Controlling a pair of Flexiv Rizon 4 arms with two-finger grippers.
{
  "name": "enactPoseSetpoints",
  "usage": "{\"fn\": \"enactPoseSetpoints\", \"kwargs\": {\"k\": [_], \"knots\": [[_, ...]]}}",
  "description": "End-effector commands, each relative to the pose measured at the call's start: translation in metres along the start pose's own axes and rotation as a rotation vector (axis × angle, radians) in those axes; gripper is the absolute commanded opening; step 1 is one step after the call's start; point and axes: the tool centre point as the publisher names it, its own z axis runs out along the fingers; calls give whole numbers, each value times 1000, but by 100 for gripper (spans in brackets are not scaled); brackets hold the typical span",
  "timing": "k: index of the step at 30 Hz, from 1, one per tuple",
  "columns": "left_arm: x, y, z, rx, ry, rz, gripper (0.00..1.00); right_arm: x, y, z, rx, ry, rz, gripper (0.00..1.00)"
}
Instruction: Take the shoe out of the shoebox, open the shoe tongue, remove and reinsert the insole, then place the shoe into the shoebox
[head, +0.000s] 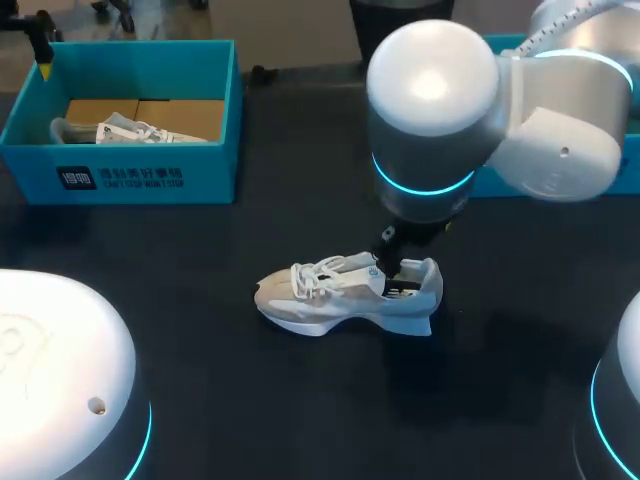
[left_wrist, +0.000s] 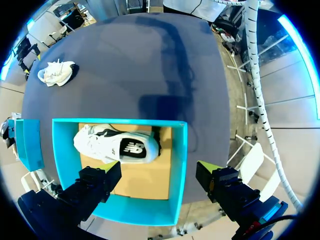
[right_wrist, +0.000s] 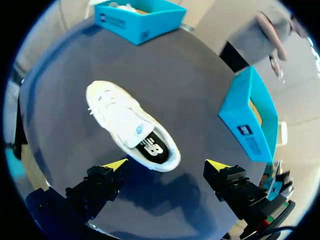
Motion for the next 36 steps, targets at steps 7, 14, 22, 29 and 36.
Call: {"fn": "enactPoseSetpoints", "kwargs": {"k": [7, 14, 22, 29, 36], "knots": [[0, -1, 0, -2, 2, 0, 100, -3, -14, 6, -153, 160, -641, 100], [0, -1, 0, -2, 2, 0, 100, -3, -14, 6, -153, 160, -641, 100], [0, -1, 0, -2, 2, 0, 100, -4, -17, 10, -186, 203, -631, 100], [0, -1, 0, -2, 2, 0, 100, -29, -36, 30, -326, 337, -599, 100], [0, -1, 0, -2, 2, 0, 100, -50, -50, 44, -454, 418, -567, 100]]}}
